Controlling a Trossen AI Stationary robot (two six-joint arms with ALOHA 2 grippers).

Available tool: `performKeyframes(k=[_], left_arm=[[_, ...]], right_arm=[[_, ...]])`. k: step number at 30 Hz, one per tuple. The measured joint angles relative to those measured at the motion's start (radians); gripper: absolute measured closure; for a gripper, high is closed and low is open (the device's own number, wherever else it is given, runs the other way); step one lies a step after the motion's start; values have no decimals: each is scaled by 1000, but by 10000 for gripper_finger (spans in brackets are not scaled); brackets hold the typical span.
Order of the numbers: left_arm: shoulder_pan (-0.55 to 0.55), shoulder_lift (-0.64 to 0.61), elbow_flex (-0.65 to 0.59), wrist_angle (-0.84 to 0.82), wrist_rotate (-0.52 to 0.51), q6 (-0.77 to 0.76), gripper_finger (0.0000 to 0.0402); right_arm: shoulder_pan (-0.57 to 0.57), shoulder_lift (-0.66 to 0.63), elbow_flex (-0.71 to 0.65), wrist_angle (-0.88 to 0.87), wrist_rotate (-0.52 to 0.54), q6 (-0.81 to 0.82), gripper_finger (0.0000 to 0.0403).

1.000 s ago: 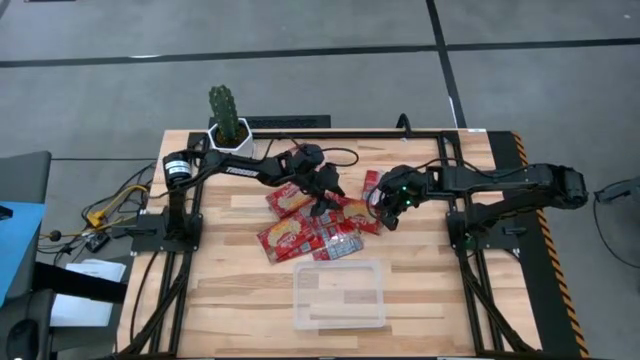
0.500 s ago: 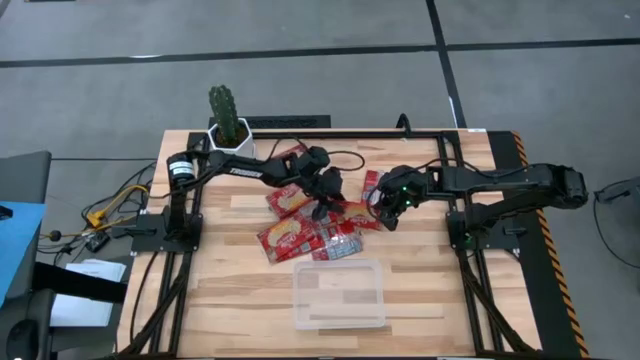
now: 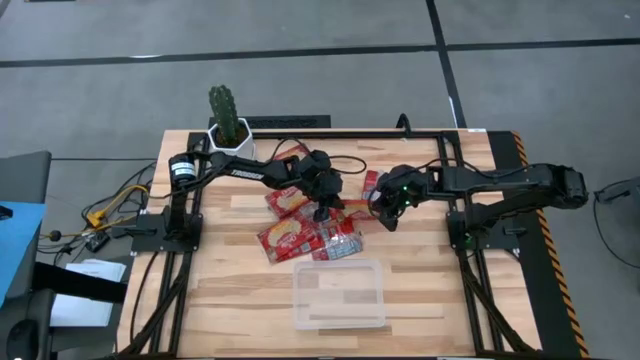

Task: Sort popcorn bags into baskets
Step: Put the red popcorn bag into the transparent bin

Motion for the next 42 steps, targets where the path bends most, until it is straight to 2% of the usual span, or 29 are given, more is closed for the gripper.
performKeyframes(k=[9,13,17,23,30,37,42], left_arm=[[8,-12,-1,-14,17,-120,398],[8,-65,-1,-12,18,-129,399],[8,-132,-1,-9,13,-138,400],[4,-216,-1,-11,10,-179,400],[3,-302,-1,-1,-80,-270,401],[4,-373,-1,181,-209,-386,401],[-7,-386,0,363,-283,-423,401]], right_arm=[[-52,-91,0,-15,3,-15,191],[-105,-173,0,-107,5,-11,160],[-144,-251,0,-182,5,-44,159],[-147,-320,0,-126,5,-94,162],[-174,-401,0,-86,14,-76,163],[-172,-492,0,4,105,-6,163],[-174,-507,0,159,119,17,163]])
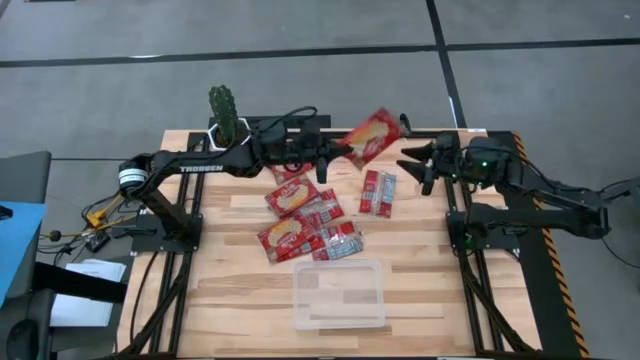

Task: Sort popcorn bags into baskets
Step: Put the red popcorn bag into the transparent bin

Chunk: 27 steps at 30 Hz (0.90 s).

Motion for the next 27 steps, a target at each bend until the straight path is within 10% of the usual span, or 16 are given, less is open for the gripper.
performKeyframes(k=[19,27], left_arm=[[-94,2,0,147,-123,66,401],[-94,2,0,141,-117,11,379]], right_arm=[[5,227,0,523,-42,-32,171],[45,263,0,634,-88,-28,359]])
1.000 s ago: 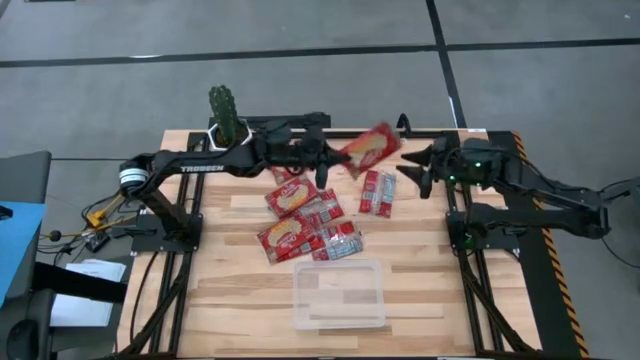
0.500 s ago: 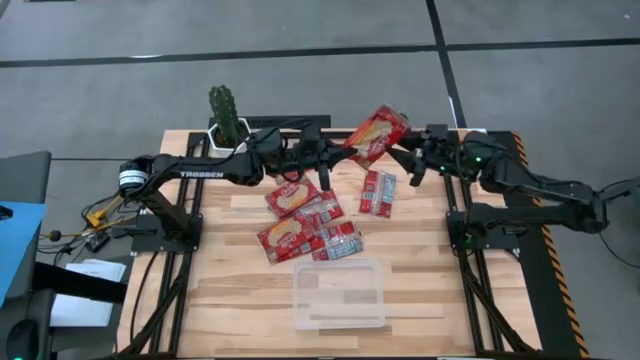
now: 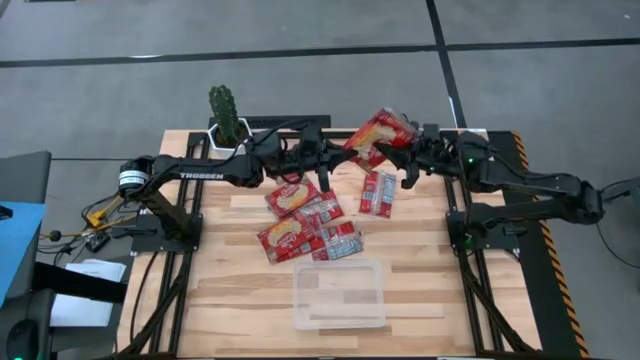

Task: Sort popcorn bags into baskets
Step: Put the red popcorn bag into the transparent bin

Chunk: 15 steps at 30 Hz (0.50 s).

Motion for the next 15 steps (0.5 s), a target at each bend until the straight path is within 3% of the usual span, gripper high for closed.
performKeyframes(k=[4,9,15], left_arm=[[0,0,1,-18,22,0,347],[10,-33,1,-188,145,5,282],[31,-174,1,-533,196,24,210]], right_arm=[[14,-4,0,0,38,46,377],[21,-74,-1,-67,125,57,380],[42,-199,-1,-367,136,166,381]])
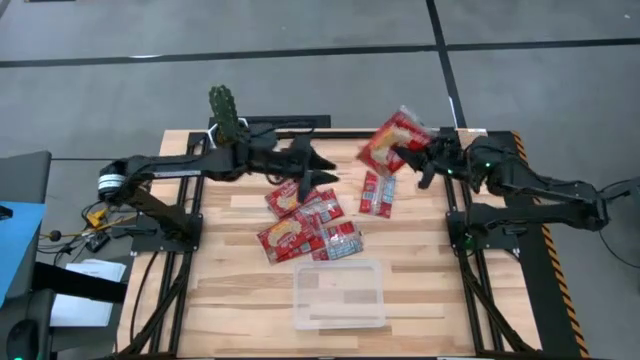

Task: Sort popcorn bags into baskets
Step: Put the red popcorn bag into the transparent bin

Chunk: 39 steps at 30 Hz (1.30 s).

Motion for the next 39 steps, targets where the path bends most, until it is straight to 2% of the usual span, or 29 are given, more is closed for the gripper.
performKeyframes(k=[4,7,13,18,21,26,33,39], left_arm=[[10,-126,0,-182,-86,52,195],[9,-210,0,-253,-173,71,197],[10,-327,0,-296,-199,78,204],[2,-387,0,-359,-193,77,205],[2,-408,0,-381,-189,77,205],[2,-428,0,-429,-173,67,205],[2,-432,-1,-491,-172,44,205],[2,-432,-1,-541,-167,41,205]], right_arm=[[119,3,0,-197,-20,109,382],[254,78,0,-211,-16,182,382],[509,295,1,-53,122,325,382],[655,502,1,169,264,445,382],[707,626,1,298,336,499,382],[761,814,13,460,366,585,381],[797,1023,148,459,327,636,375],[789,1162,284,362,311,657,375]])
